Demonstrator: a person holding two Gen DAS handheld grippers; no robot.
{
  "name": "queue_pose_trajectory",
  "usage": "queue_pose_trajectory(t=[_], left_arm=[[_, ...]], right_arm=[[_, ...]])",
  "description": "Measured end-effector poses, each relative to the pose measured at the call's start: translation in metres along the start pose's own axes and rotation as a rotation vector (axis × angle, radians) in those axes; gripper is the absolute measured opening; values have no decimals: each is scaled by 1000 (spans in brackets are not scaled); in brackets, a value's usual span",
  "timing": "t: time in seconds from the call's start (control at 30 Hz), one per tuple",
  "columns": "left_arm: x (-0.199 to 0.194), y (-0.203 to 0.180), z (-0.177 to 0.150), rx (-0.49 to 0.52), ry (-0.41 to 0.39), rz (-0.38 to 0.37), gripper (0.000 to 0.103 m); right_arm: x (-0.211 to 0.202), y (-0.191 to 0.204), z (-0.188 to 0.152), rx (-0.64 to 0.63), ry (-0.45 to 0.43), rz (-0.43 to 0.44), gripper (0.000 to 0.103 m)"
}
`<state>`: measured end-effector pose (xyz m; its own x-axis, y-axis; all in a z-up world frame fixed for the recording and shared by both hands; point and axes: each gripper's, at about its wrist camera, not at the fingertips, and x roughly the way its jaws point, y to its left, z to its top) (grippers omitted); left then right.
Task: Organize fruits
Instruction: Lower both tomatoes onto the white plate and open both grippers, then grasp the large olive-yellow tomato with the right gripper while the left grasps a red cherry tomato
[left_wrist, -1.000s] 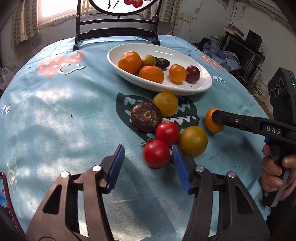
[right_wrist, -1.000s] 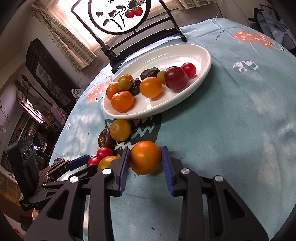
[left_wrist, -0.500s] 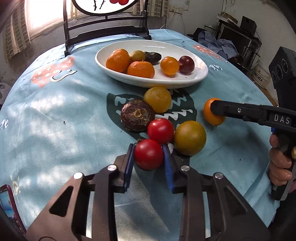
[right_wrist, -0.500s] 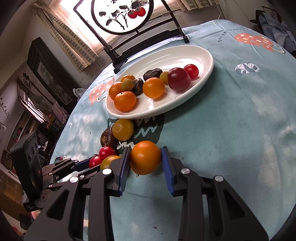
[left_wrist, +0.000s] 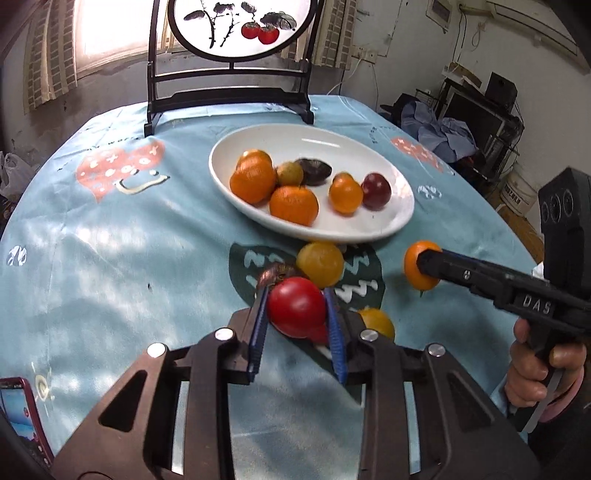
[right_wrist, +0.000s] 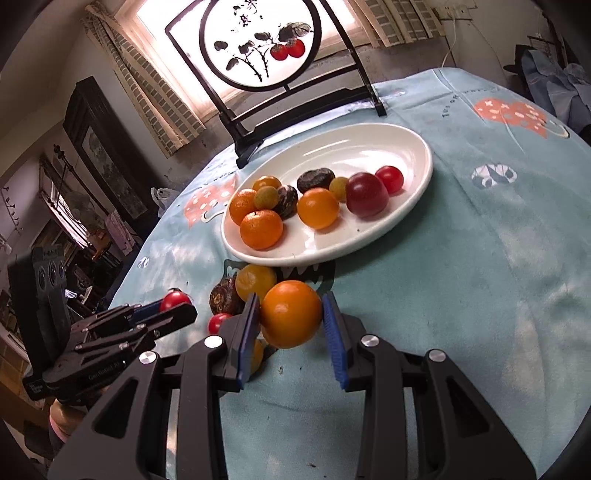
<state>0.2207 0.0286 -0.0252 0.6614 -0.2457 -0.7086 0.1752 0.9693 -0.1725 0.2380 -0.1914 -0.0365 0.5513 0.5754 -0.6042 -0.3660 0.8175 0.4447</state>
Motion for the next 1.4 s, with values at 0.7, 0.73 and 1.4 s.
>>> queue_pose_trajectory(t=[0.7, 0.73, 1.4], left_arm=[[86, -28, 116, -13, -45, 155, 69], [82, -29, 116, -5, -53, 161, 71], [-8, 68, -3, -286, -71, 286, 95]], right_arm=[[47, -41, 97, -12, -118, -116, 46], [43, -39, 97, -14, -129, -108, 46], [21, 50, -12, -290, 142, 80, 53]])
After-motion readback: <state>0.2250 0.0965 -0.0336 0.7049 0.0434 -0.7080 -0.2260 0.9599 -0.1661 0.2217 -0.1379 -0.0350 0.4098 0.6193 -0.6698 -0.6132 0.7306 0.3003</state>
